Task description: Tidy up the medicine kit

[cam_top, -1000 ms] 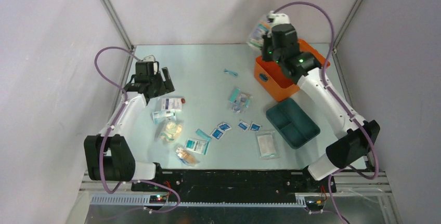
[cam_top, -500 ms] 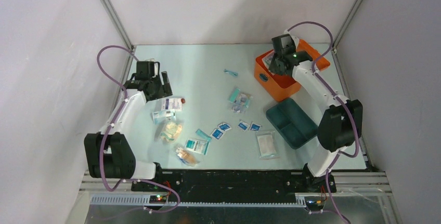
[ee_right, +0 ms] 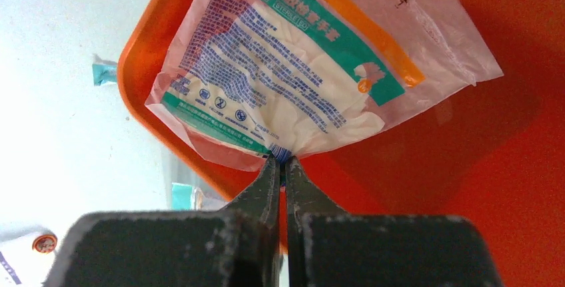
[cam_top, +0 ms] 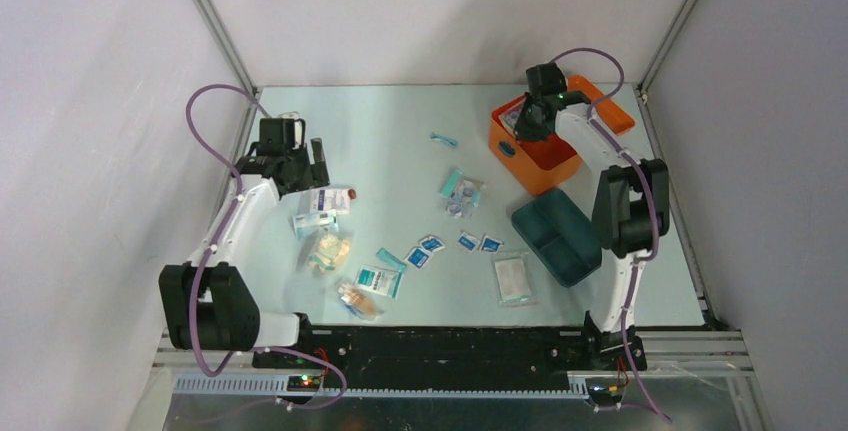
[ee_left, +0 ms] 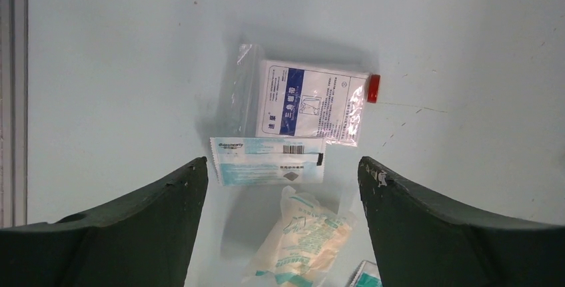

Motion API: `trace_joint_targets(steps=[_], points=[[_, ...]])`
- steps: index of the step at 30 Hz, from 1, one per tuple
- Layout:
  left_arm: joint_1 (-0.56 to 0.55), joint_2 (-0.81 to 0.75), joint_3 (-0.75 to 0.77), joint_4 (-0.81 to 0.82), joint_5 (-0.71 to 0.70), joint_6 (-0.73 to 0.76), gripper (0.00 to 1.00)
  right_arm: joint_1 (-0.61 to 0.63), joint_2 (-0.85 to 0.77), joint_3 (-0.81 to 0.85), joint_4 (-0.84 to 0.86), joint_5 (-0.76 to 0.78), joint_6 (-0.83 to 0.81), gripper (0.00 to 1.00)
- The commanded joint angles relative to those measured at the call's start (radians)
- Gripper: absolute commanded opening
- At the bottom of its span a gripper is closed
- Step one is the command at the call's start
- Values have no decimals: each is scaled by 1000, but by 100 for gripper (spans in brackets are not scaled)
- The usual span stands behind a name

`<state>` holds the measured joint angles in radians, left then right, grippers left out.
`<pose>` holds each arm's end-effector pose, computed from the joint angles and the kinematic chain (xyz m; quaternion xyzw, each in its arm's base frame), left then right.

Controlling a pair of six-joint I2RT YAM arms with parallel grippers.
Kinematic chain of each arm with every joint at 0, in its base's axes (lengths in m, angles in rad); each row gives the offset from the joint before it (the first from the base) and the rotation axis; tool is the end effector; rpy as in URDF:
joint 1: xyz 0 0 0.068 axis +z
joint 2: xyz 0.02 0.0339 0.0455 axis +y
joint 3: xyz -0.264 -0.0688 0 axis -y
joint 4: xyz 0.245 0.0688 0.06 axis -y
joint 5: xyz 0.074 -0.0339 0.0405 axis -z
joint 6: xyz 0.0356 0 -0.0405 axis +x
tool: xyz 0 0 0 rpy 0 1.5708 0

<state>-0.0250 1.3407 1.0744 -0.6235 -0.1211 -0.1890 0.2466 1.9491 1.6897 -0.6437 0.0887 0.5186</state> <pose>0.2808 -0.0027 0.2790 -0.0972 0.9360 0.0211 0.3375 0.4250 0.1037 0.2680 0.1424 0.9332 0.0834 0.3193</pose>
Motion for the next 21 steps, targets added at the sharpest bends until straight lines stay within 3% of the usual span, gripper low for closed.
trace_joint_targets(steps=[1,15,21], points=[[-1,-35,-5,10,-4,53,88,-12,67,95,45,-35,-42,0],[-1,-1,39,23,-16,113,89,-48,244,198,49,-203,-116,0],[-1,12,44,23,-11,118,89,-54,265,191,57,-190,-127,7]])
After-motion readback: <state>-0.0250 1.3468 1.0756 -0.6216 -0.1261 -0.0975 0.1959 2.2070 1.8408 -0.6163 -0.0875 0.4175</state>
